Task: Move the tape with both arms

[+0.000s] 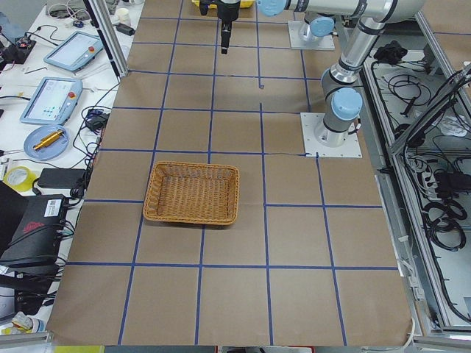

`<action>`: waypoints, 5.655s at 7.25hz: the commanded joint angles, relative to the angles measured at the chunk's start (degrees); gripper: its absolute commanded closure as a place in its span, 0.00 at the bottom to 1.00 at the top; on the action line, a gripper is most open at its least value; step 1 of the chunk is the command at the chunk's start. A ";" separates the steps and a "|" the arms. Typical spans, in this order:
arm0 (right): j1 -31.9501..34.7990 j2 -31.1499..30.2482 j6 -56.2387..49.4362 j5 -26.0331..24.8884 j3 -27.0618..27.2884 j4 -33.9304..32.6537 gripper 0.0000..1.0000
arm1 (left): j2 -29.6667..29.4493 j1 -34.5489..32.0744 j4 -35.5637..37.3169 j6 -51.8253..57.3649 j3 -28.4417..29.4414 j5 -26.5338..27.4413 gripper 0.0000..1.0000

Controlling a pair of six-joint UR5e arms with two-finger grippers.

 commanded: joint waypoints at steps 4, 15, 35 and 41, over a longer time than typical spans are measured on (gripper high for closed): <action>0.25 -0.24 0.03 -0.20 0.40 0.16 0.00 | 0.36 0.15 -0.10 0.00 0.07 0.80 0.00; 0.17 -0.07 0.12 -1.34 0.58 0.34 0.00 | 0.62 1.73 0.07 -0.09 0.07 1.94 0.00; -41.29 18.08 -75.05 -1.52 0.93 -24.44 0.00 | 0.89 2.17 1.13 0.00 -0.64 1.85 0.00; -41.93 27.79 -78.63 -2.05 0.84 -35.52 0.00 | 0.97 2.17 1.13 0.00 -0.72 2.03 0.00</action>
